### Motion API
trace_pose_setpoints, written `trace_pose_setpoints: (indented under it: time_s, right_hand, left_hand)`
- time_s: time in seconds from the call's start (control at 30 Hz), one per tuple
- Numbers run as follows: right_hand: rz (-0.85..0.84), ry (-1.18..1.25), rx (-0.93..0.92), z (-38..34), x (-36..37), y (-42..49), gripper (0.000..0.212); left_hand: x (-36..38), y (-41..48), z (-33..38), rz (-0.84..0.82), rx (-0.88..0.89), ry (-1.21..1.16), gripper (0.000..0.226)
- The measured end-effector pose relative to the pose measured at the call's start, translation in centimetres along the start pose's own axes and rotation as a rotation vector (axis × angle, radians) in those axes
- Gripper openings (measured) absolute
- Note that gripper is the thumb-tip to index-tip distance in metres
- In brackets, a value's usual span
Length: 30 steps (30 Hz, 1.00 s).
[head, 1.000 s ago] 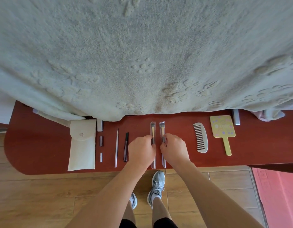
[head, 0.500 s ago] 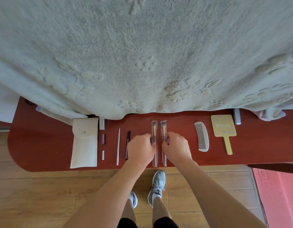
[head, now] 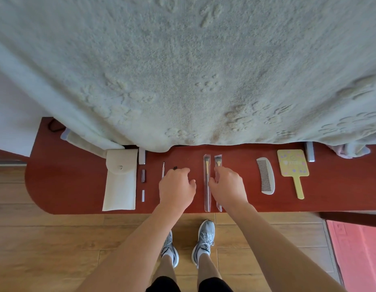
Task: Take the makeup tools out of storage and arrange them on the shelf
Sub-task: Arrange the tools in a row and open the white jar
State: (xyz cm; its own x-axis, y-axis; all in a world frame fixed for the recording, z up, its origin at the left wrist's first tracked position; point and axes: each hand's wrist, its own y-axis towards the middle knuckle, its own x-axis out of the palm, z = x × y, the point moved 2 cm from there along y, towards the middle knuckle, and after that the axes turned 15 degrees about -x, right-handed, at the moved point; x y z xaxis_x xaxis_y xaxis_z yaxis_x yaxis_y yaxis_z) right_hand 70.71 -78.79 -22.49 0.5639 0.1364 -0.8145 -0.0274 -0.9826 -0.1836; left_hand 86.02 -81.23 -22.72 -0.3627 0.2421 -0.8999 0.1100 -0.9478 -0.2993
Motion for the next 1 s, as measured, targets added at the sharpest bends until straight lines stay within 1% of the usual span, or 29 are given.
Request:
trace_pose_setpoints:
  time_s: [0.17, 0.23, 0.33, 0.6, 0.77, 0.87, 1.0]
  right_hand:
    - [-0.021, -0.018, -0.033, -2.0, 1.1, 0.2, 0.014]
    - [-0.037, -0.019, -0.043, -3.0, 1.7, 0.4, 0.011]
    - [-0.061, -0.003, -0.052, -4.3, 2.8, 0.5, 0.021]
    - [-0.1, 0.034, -0.047, -6.5, 5.4, 1.0, 0.033]
    - [-0.1, 0.029, -0.043, -7.3, 6.3, 1.4, 0.027]
    - [-0.104, 0.018, -0.037, -7.6, 6.9, 1.5, 0.019]
    - [-0.129, 0.01, -0.031, -7.8, 7.6, 1.5, 0.016]
  left_hand:
    - [-1.2, 0.2, -2.2, 0.006, -0.038, -0.053, 0.039]
    - [-1.5, 0.4, -3.3, 0.004, -0.058, -0.071, 0.038]
    - [-1.9, 0.6, -4.9, -0.002, -0.084, -0.081, 0.037]
    - [-2.1, 1.2, -7.0, -0.045, -0.104, -0.111, 0.029]
    - [-1.8, 1.7, -7.6, -0.083, -0.092, -0.128, 0.029]
    - [-1.6, 1.9, -7.9, -0.107, -0.085, -0.124, 0.026]
    - [-1.5, 2.2, -8.2, -0.129, -0.084, -0.126, 0.023]
